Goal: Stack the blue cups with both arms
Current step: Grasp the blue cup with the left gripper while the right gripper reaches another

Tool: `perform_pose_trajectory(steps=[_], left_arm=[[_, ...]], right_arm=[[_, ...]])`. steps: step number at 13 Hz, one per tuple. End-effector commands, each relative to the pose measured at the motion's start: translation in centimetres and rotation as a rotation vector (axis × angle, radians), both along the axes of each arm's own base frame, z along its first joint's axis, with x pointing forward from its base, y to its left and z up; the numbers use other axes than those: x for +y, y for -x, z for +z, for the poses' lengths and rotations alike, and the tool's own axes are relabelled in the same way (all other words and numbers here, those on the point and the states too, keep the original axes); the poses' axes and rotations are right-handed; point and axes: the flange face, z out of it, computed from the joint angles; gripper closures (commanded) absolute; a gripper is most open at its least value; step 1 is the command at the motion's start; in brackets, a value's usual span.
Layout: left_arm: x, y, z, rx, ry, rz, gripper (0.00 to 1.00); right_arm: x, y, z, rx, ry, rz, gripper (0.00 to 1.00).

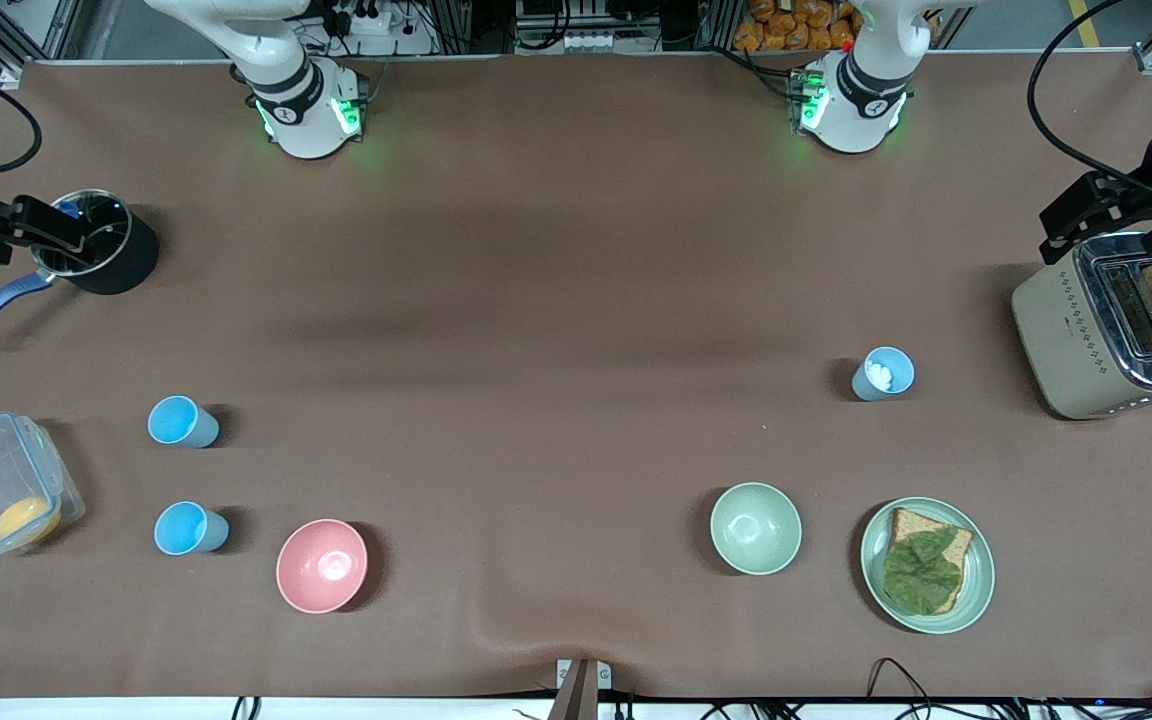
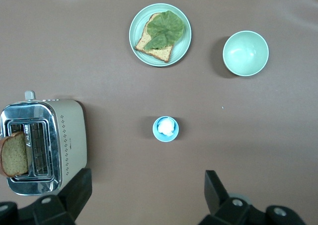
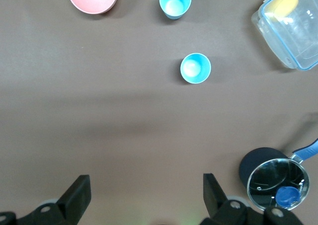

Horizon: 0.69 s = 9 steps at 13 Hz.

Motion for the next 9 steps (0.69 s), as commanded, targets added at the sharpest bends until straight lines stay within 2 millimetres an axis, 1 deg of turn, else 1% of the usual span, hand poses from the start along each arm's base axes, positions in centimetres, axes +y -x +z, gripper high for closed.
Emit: perform_pose_trajectory(steps=[1, 3, 4, 5, 6, 7, 8, 9], left_arm=[[0.3, 0.4, -0.1, 0.031, 0.034, -0.012, 0.00], [0.6, 0.0, -0.9, 0.053, 0.031, -0.006, 0.00], [0.6, -0.4, -2.5, 0.090, 0.027, -0.013, 0.00], [0.3, -0.3, -5.6, 0.158, 0.023, -0.012, 0.00], [0.5, -0.6, -9.3, 0.196, 0.031, -0.008, 0.00], [0.7, -0.8, -12.7, 0.182, 0.035, -0.004, 0.00], [0.6, -0.5, -15.9, 0.170, 0.034, -0.005, 0.00], [0.7, -0.2, -19.2, 0.151, 0.035, -0.004, 0.00]], right_arm=[[0.3, 0.2, 0.6, 0.005, -0.023, -0.016, 0.00], [0.3, 0.3, 0.5, 0.011, -0.024, -0.017, 0.00], [0.4, 0.3, 0.5, 0.012, -0.024, -0.019, 0.00], [0.4, 0.3, 0.5, 0.012, -0.024, -0.019, 0.00], [0.5, 0.3, 0.4, 0.014, -0.022, -0.014, 0.00], [0.3, 0.5, 0.8, 0.002, -0.022, -0.017, 0.00], [-0.6, 0.5, 0.6, 0.004, -0.022, -0.033, 0.00], [-1.0, 0.4, 0.1, 0.014, -0.025, -0.035, 0.00]])
